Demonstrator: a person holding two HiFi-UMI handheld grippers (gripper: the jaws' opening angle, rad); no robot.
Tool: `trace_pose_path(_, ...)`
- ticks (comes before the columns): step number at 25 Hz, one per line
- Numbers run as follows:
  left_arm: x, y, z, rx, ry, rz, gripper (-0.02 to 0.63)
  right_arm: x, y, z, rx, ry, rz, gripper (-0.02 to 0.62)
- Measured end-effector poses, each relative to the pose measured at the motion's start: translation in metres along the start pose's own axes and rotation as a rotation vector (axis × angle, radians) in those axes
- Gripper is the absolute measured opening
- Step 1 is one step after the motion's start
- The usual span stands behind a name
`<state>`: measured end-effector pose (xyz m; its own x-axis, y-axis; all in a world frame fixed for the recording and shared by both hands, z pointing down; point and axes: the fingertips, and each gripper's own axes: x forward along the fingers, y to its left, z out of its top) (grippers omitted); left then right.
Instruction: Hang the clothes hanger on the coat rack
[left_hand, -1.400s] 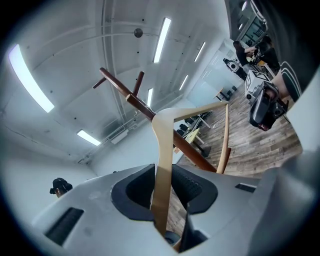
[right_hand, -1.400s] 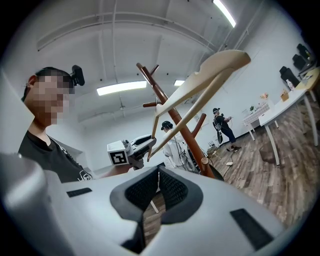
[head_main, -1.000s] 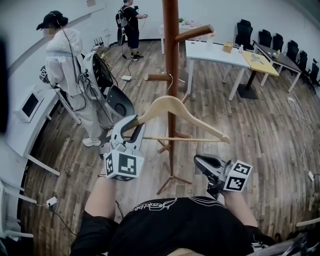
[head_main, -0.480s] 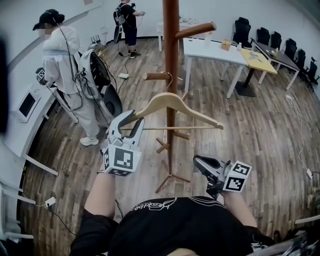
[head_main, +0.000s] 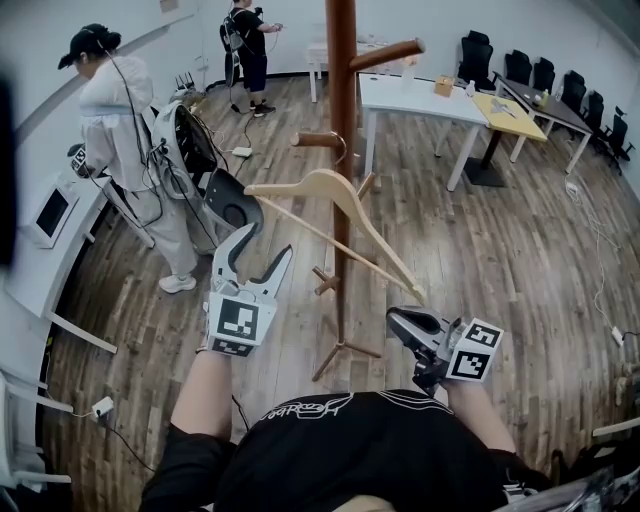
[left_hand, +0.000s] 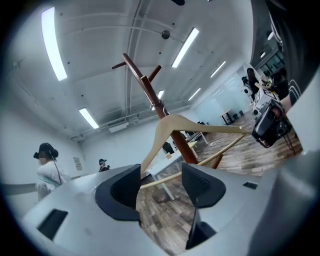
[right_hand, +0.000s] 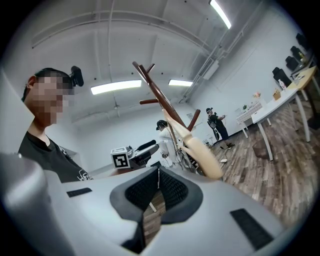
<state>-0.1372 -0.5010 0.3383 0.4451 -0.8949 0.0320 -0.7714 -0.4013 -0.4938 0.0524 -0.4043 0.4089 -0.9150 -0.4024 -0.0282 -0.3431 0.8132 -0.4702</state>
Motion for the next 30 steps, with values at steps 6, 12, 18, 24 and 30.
trace_pose_path(6,-0.035,-0.056,-0.018,-0.261,0.006,-0.155,0.235,-0.007,0.028,-0.016,-0.007,0.003,-0.006,0.04)
trace_pose_path(12,-0.083,-0.093,-0.017,-0.389,-0.021,-0.257,0.229,-0.011,0.063,-0.039,-0.004,0.003,-0.022,0.04)
trace_pose_path(18,-0.131,-0.135,-0.002,-0.568,-0.067,-0.422,0.146,-0.016,0.099,-0.059,-0.016,0.0,-0.033,0.04)
trace_pose_path(24,-0.164,-0.162,-0.001,-0.69,-0.07,-0.527,0.045,-0.024,0.124,-0.071,-0.023,-0.005,-0.061,0.04)
trace_pose_path(30,-0.186,-0.172,0.004,-0.819,-0.093,-0.606,0.006,-0.027,0.14,-0.08,-0.045,-0.003,-0.099,0.038)
